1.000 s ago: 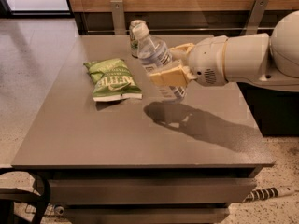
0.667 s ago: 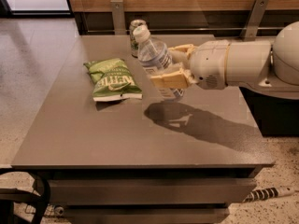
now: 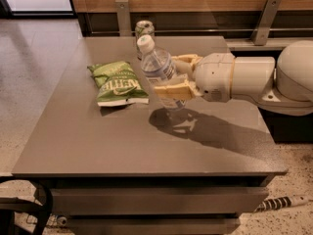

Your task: Place blue plastic bottle upright

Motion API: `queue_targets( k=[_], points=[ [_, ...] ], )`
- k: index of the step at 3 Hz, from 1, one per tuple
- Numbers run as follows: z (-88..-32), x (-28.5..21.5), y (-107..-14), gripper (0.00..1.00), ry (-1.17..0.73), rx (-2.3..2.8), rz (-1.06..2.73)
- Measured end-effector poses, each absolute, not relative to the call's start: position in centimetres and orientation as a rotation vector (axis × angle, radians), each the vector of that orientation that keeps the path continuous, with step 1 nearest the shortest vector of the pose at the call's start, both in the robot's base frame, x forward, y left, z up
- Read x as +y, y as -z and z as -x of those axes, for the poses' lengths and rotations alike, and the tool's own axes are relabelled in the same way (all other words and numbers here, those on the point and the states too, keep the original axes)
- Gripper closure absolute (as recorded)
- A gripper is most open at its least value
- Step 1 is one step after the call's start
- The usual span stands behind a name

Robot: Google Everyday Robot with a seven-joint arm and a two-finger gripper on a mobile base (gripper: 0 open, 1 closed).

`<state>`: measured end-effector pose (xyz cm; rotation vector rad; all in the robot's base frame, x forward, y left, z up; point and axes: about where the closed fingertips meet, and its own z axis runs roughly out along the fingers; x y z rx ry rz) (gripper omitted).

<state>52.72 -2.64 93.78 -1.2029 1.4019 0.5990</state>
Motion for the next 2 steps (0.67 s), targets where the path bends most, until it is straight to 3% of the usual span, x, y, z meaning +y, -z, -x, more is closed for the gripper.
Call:
queue_targets(
  k=[2],
  points=[
    [-51.42, -2.59, -92.85, 1.00, -0.828, 1.381, 1.114]
  ],
)
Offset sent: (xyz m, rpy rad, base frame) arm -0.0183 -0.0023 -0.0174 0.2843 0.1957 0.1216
